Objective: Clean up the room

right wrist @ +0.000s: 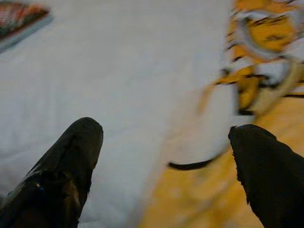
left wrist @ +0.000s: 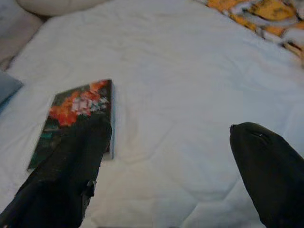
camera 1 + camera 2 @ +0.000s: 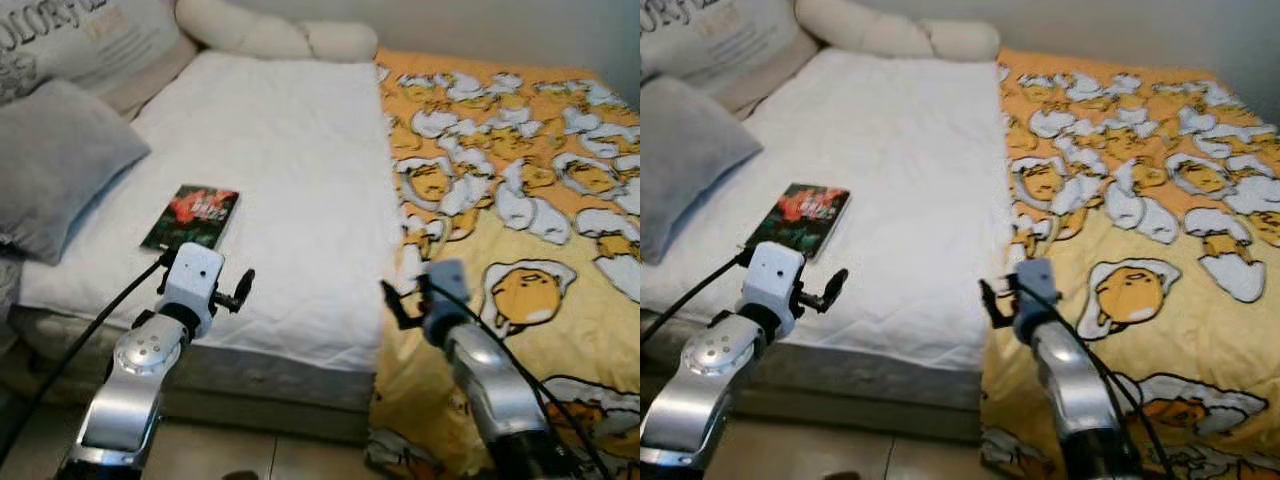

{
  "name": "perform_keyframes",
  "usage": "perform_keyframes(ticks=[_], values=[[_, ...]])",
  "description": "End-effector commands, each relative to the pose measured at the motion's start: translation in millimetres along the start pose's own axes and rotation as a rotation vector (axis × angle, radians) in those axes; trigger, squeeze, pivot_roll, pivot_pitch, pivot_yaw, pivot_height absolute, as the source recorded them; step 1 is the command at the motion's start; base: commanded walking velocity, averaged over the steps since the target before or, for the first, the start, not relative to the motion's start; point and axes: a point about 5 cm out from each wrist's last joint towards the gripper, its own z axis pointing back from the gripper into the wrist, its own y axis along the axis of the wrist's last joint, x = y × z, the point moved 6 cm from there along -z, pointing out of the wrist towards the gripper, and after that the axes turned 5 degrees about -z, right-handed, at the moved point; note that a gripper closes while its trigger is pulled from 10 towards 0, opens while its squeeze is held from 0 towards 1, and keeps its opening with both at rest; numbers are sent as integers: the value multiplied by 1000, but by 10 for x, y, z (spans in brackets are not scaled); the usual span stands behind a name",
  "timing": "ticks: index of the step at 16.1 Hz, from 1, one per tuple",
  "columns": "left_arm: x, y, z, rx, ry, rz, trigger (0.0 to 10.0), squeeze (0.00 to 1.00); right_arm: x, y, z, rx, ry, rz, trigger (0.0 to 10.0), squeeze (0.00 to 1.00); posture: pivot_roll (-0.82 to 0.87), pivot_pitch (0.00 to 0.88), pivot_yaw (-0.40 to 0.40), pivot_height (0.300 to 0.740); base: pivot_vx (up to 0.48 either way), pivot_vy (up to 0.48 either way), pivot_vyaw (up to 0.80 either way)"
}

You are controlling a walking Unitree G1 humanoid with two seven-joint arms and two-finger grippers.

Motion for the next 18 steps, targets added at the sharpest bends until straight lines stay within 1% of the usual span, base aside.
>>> perform_keyframes(ticks=[1,3,4,5,6,7,8,9,10,11,12,13,14,15,16,17,18], values=[[130,35,-6,4,-78,-16,10000,0,81,-67,-23,-48,-9,33,10000,1000,-5,0,-32,740,0,0,0],[281,50,27,3,-212,-55,10000,0,76,-126,-165,-133,-13,99,10000,1000,-2,0,-30,740,0,0,0],[315,49,42,-1,-244,-65,10000,0,79,-141,-198,-157,-19,115,10000,1000,4,0,-28,740,0,0,0],[393,37,93,-10,-320,-91,10000,0,102,-191,-269,-218,-42,167,10000,1000,10,0,-26,740,0,0,0],[437,38,138,-14,-368,-102,10000,0,138,-217,-307,-253,-67,205,10000,1000,16,0,-22,740,0,0,0],[502,45,224,-22,-443,-118,10000,0,207,-271,-342,-308,-110,266,10000,635,22,0,-20,740,0,0,0],[527,55,272,-26,-479,-129,10000,0,238,-291,-350,-328,-126,290,10000,0,26,0,-21,740,0,0,0],[548,73,333,-28,-515,-137,10000,0,264,-331,-348,-355,-136,313,10000,0,35,0,-21,740,0,0,0],[558,81,364,-30,-531,-145,10000,0,257,-336,-353,-355,-133,310,10000,0,43,0,-22,740,0,0,0],[570,95,408,-33,-550,-153,10000,0,241,-350,-359,-360,-127,294,10000,0,51,0,-18,740,0,0,0],[584,105,452,-36,-571,-165,10000,0,237,-367,-362,-361,-130,249,10000,0,56,0,-19,740,0,0,0],[591,123,489,-40,-585,-170,10000,0,273,-384,-356,-373,-146,252,10000,0,64,0,-18,740,0,0,0],[613,161,537,-38,-605,-180,10000,0,323,-370,-353,-363,-163,262,6431,0,94,10,-26,740,0,0,0],[622,175,555,-37,-614,-184,10000,0,339,-368,-350,-360,-169,260,6431,0,94,10,-26,740,0,0,0],[651,212,607,-34,-642,-191,10000,0,350,-383,-344,-363,-171,244,2314,0,124,32,-29,740,0,0,0],[668,223,636,-36,-658,-198,10000,0,340,-393,-343,-362,-166,222,118,0,133,40,-29,740,0,0,0],[684,232,667,-37,-675,-203,10000,0,336,-411,-338,-367,-164,208,0,0,143,47,-28,740,0,0,0]])
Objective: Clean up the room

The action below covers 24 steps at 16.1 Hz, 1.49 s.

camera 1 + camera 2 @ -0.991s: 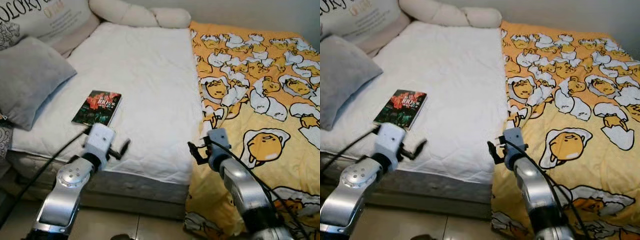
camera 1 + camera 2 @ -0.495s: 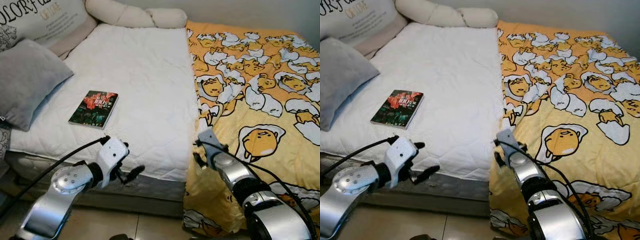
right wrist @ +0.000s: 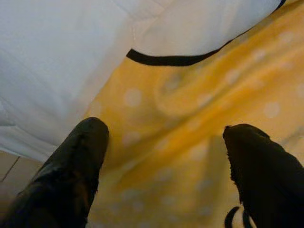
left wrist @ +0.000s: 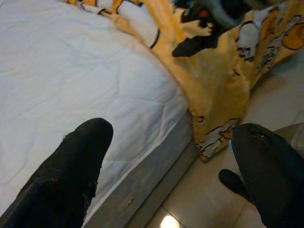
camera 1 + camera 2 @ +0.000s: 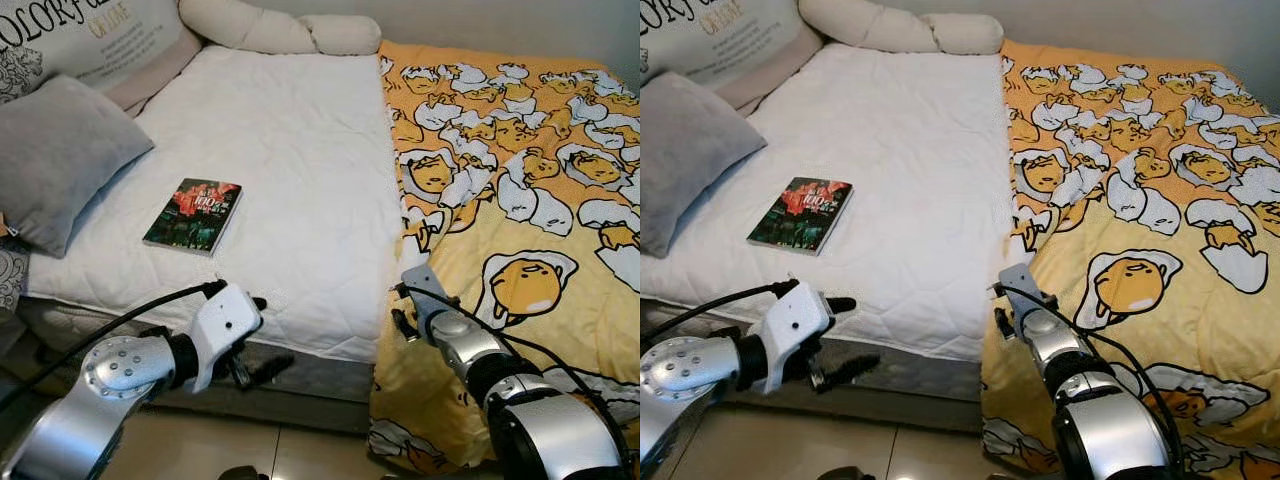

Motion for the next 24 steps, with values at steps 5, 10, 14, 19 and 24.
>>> perform_keyframes(ticks=[5,10,14,19,24], values=[[160,12,98,-32,-53,2,10000,0,40,64,0,38,-3,-97,0,0,168,97,-13,740,0,0,0],[219,64,192,-46,-48,13,10000,0,63,-84,4,11,-1,-108,0,0,217,135,-9,740,0,0,0],[248,67,300,-66,-48,15,10000,0,153,-98,11,12,-29,-125,0,0,245,164,8,740,0,0,0],[268,47,362,-88,-38,25,10000,0,215,-125,18,16,-44,-137,0,0,248,168,10,740,0,0,0],[245,58,339,-81,-22,33,10000,0,249,-86,25,48,-30,-178,0,0,227,139,7,740,0,0,0]])
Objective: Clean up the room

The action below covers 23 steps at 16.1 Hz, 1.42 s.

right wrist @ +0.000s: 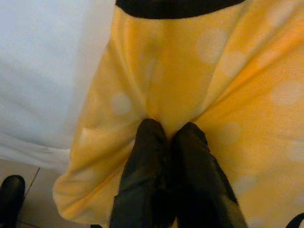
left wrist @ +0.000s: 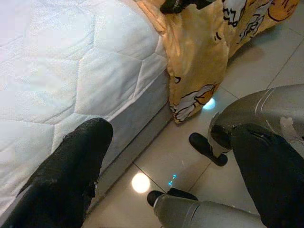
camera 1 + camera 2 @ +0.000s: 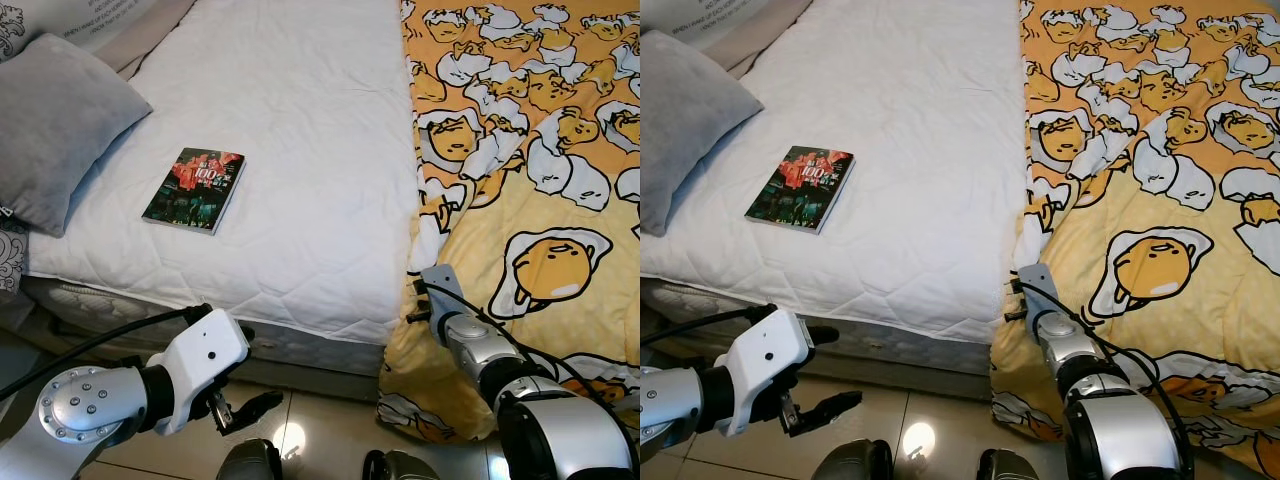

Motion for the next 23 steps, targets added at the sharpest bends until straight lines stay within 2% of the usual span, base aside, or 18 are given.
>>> perform_keyframes(ticks=[1,6,8,10,12,14,15,17,19,20,21,22,23], values=[[1,35,12,10,3,-16,10000,0,73,-37,12,7,-2,-38,0,0,222,135,9,740,0,0,0],[-24,17,-19,12,22,-16,10000,0,238,-20,53,50,41,-104,0,0,188,101,4,740,0,0,0],[-29,28,-49,21,28,-17,10000,0,287,-53,80,53,79,-140,0,0,177,87,1,740,0,0,0],[-2,33,-96,32,26,-15,10000,0,319,-175,131,32,145,-151,0,0,145,46,0,740,0,0,0],[-3,17,-142,39,28,-14,10000,0,263,-371,225,-11,242,-147,0,0,106,0,2,740,0,0,0],[-22,-5,-185,40,30,-22,10000,0,158,-567,320,-67,322,-131,0,0,82,0,1,740,0,0,0],[-67,-30,-224,40,41,-25,10000,0,72,-774,415,-137,382,-119,0,0,64,0,3,740,0,0,0],[-121,-62,-249,36,60,-32,10000,0,59,-815,476,-136,375,-119,0,0,47,0,7,740,0,0,0],[-170,-88,-297,35,73,-36,10000,0,77,-758,471,-102,340,-123,0,0,32,0,12,740,0,0,0],[-207,-88,-347,48,102,-26,10000,0,178,-555,462,4,249,-104,10000,0,13,0,17,740,0,0,0],[-256,-113,-386,49,141,-15,10000,0,252,-406,451,77,198,-151,10000,0,1,0,19,740,0,0,0],[-397,-147,-442,61,249,33,10000,0,325,-206,467,178,149,-213,10000,1000,-11,0,27,740,0,0,0],[-568,-167,-474,93,386,132,10000,0,363,-9,531,284,123,-239,10000,1000,-24,0,30,740,0,0,0]])
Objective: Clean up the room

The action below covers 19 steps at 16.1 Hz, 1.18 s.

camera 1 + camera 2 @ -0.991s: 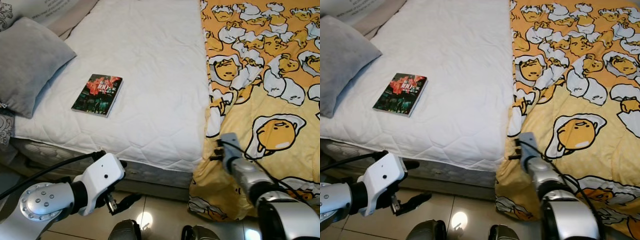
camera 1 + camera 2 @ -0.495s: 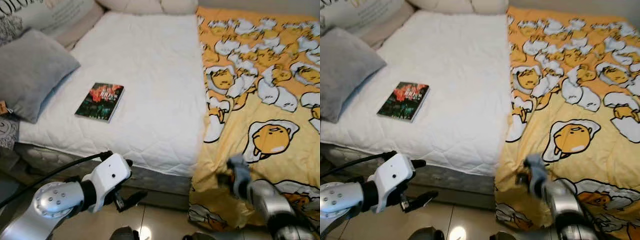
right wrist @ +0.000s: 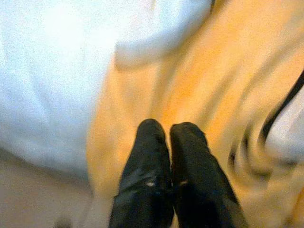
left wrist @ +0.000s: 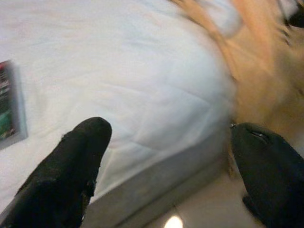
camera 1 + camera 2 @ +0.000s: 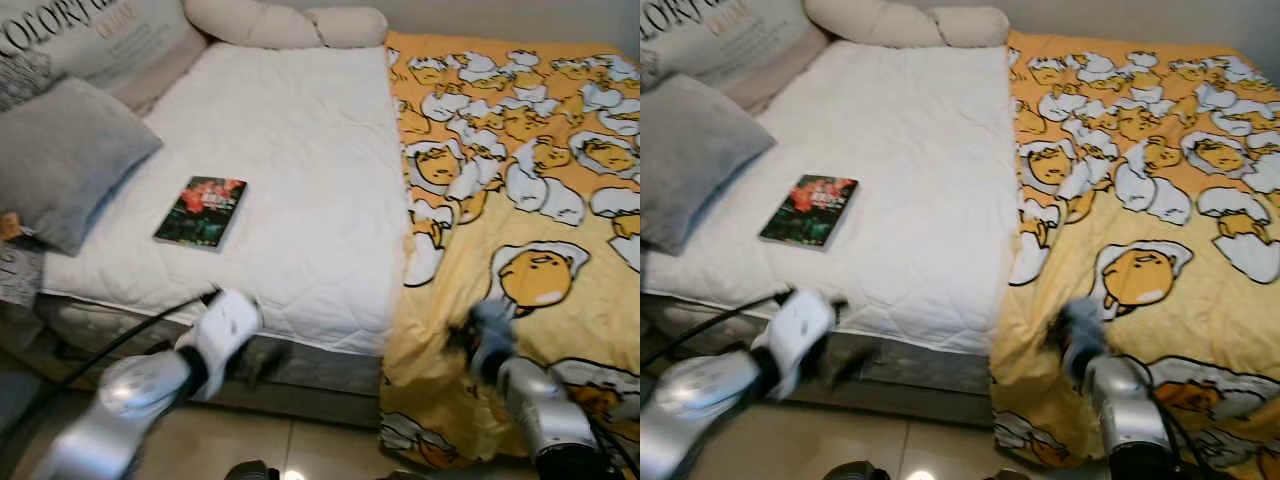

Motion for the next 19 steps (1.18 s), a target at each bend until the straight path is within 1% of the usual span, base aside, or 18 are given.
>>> perform_keyframes(ticks=[1,2,3,4,5,6,7,9,10,11,13,14,15,16,17,19], values=[[-244,26,-22,27,147,39,10000,0,0,272,34,128,-33,29,10000,1000,-42,0,33,740,0,0,0],[-334,44,-59,48,209,90,10000,0,-61,406,54,195,-35,79,10000,1000,-49,0,33,740,0,0,0],[-395,48,-79,57,249,113,10000,0,-109,472,71,229,-37,91,10000,1000,-61,0,36,740,0,0,0],[-484,53,-117,70,305,153,10000,0,-177,566,97,284,-54,103,10000,1000,-70,0,38,740,0,0,0],[-532,56,-145,78,335,170,10000,0,-211,614,108,318,-75,106,10000,1000,-75,0,37,740,0,0,0],[-547,57,-174,78,345,161,10000,0,-246,626,82,326,-91,71,10000,1000,-74,0,32,740,0,-307,0],[-575,55,-193,77,365,151,10000,0,-317,626,53,321,-76,34,10000,1000,-73,0,29,740,0,-330,0],[-640,51,-197,79,403,140,10000,0,-411,614,69,339,-64,5,10000,1000,-61,0,19,740,0,-336,0],[-718,46,-184,74,432,108,10000,0,-482,529,56,314,-73,-26,10000,1000,-51,0,12,740,0,-334,0],[-739,42,-181,74,441,106,10000,0,-495,516,52,308,-77,-28,10000,1000,-50,0,11,740,0,-337,0],[-803,36,-172,72,461,84,10000,0,-588,488,48,299,-39,-43,10000,1000,-40,0,6,740,0,-135,0],[-844,22,-165,68,474,76,10000,0,-634,472,52,291,-10,-48,10000,914,-40,0,6,740,0,0,0],[-880,13,-156,66,492,55,10000,0,-635,482,63,298,-9,-45,10000,0,-40,0,6,740,0,0,0],[-911,-17,-145,65,506,53,10000,0,-658,505,77,308,22,-80,10000,0,-36,0,3,740,0,0,0],[-927,-41,-132,55,510,39,10000,0,-642,526,83,318,10,-71,10000,0,-36,0,3,740,0,0,0],[-952,-52,-103,57,514,33,10000,0,-639,536,93,327,-1,-92,10000,0,-28,0,-8,740,0,0,0]])
